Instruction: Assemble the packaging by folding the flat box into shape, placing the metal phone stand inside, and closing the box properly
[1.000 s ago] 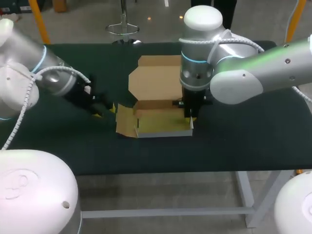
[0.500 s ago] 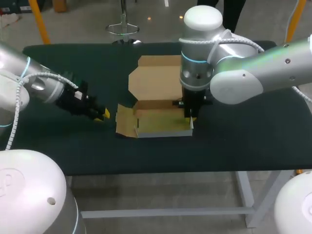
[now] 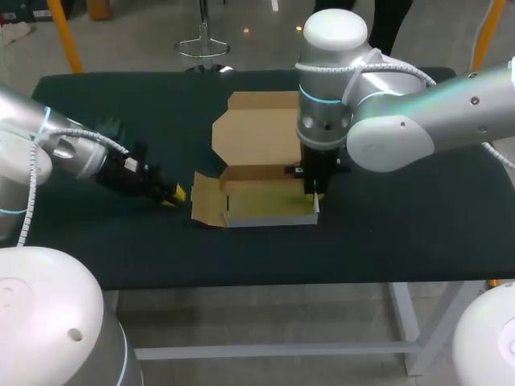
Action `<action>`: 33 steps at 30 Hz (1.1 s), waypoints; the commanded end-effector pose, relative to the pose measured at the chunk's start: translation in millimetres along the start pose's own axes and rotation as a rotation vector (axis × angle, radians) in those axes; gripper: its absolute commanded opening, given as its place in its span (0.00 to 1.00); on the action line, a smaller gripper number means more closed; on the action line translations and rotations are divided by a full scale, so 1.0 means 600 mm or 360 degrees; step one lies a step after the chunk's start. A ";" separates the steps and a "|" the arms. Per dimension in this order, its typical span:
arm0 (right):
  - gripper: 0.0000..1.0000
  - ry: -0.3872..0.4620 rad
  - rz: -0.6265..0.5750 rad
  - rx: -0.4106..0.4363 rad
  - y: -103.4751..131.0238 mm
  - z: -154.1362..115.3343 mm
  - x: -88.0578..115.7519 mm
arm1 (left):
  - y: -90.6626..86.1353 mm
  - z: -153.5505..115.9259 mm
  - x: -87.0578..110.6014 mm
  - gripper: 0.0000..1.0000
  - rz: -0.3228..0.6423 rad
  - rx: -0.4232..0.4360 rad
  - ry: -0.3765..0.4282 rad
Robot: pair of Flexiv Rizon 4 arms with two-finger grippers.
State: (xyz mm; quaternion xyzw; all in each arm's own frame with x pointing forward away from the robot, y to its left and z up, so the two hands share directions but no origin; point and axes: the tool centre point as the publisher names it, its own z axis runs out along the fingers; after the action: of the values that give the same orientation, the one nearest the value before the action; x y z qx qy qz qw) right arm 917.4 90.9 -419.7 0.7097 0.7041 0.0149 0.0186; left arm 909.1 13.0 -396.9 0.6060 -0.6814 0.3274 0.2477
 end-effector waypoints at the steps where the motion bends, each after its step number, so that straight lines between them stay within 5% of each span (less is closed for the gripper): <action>1: 0.00 -0.0006 -0.0001 0.0006 0.001 -0.001 0.001 | -0.009 0.016 -0.010 0.32 0.0001 -0.0021 0.0052; 33: 0.00 -0.0006 -0.0001 0.0006 0.001 -0.001 0.001 | -0.021 0.057 0.091 0.33 0.0037 -0.0006 0.0356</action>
State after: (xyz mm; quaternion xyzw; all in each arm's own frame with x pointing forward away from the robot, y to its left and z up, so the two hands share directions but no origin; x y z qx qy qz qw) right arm 917.4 90.8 -419.7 0.7097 0.7041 0.0148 0.0186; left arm 915.7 -45.5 -378.1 0.5563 -0.6573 0.3947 0.3204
